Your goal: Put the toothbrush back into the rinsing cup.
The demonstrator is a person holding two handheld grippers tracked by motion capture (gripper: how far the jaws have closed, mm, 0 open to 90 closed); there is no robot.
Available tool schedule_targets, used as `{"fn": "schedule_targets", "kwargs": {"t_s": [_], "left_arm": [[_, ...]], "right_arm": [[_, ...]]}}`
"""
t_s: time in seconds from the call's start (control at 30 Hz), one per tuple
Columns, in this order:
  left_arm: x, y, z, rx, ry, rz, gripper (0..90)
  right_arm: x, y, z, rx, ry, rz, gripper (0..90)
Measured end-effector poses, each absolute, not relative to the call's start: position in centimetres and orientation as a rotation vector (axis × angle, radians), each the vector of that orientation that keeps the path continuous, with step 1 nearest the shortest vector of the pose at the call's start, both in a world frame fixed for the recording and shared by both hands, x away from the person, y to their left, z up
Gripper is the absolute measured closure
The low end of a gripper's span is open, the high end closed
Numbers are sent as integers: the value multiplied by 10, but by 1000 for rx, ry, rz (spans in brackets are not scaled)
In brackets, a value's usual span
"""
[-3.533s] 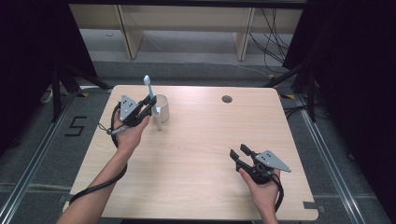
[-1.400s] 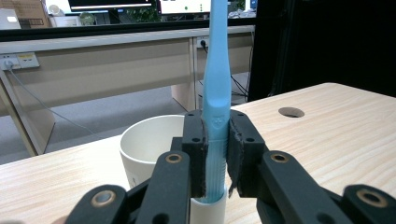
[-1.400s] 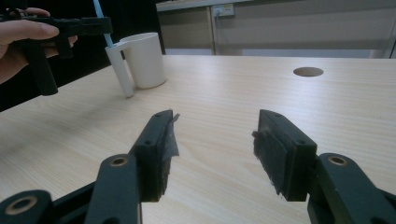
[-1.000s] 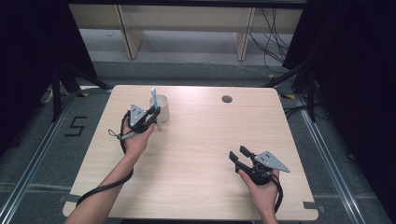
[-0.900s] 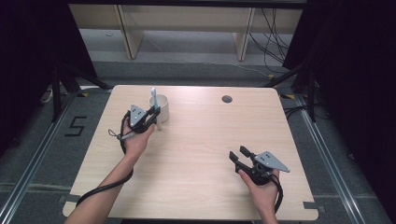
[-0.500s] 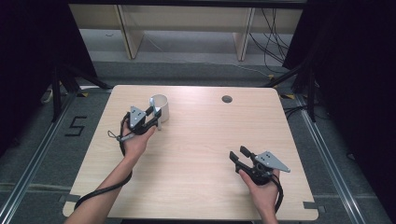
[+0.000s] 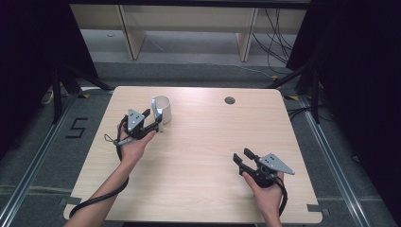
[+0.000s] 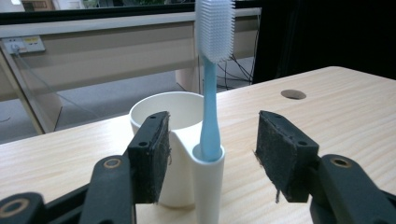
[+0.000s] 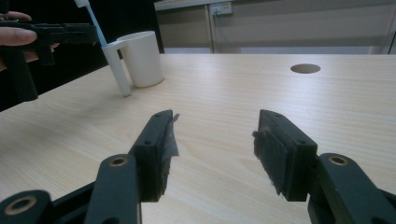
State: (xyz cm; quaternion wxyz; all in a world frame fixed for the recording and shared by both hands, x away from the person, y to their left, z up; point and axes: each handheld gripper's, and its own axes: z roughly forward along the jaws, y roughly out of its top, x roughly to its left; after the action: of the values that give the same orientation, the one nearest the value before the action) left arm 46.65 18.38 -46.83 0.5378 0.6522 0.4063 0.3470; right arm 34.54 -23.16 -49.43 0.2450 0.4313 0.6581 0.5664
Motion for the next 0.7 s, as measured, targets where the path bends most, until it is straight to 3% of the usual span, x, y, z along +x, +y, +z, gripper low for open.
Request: {"fn": "schedule_targets", "kwargs": {"t_s": [0.7], "left_arm": [[409, 217, -466, 1578, 906, 785, 400]], "right_arm": [[345, -230, -497, 1187, 1806, 1532, 472]]}}
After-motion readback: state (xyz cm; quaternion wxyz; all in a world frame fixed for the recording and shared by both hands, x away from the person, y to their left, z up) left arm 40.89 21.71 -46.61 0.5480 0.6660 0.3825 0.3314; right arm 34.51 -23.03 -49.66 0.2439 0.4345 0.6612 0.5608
